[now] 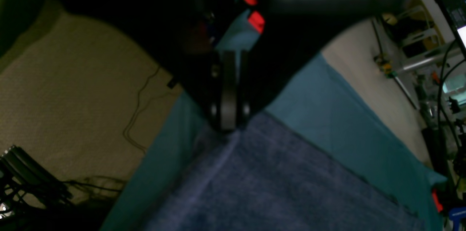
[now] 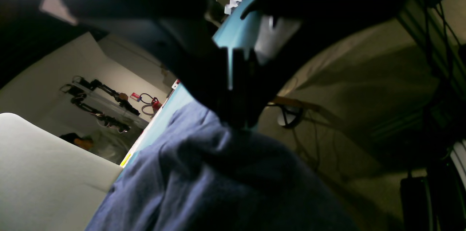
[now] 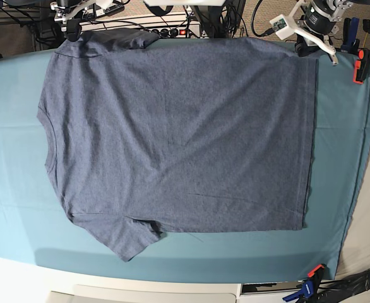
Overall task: Fold the T-shirt properly
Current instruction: 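Lift the gripped side edge with both grippers, then fold the lifted edge over onto the shirt body with both grippers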
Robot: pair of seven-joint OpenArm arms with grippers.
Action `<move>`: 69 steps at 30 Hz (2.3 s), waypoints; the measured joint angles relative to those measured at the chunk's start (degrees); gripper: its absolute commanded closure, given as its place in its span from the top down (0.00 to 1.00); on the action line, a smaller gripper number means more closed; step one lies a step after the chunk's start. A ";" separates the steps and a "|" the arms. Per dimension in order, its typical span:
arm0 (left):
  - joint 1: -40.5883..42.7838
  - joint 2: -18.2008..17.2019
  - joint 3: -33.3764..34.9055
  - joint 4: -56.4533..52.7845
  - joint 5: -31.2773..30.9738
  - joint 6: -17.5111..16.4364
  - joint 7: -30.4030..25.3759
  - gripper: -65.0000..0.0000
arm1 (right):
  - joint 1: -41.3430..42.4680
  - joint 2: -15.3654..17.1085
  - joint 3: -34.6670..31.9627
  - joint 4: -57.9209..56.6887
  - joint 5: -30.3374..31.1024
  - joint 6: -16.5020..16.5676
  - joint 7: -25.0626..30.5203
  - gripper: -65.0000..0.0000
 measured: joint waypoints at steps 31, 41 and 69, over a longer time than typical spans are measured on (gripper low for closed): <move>-2.08 -0.04 -1.25 2.58 2.69 -0.11 1.70 0.00 | -0.02 0.02 14.19 11.39 5.38 -2.43 2.12 0.00; -8.76 -0.02 -1.40 2.58 -1.68 -1.70 1.77 0.00 | 4.31 -0.13 15.43 11.37 13.20 2.29 4.37 0.00; -26.25 -2.86 -1.14 -9.27 -14.86 -7.78 -3.08 0.00 | 28.81 -8.44 15.39 3.91 31.76 17.64 7.34 0.00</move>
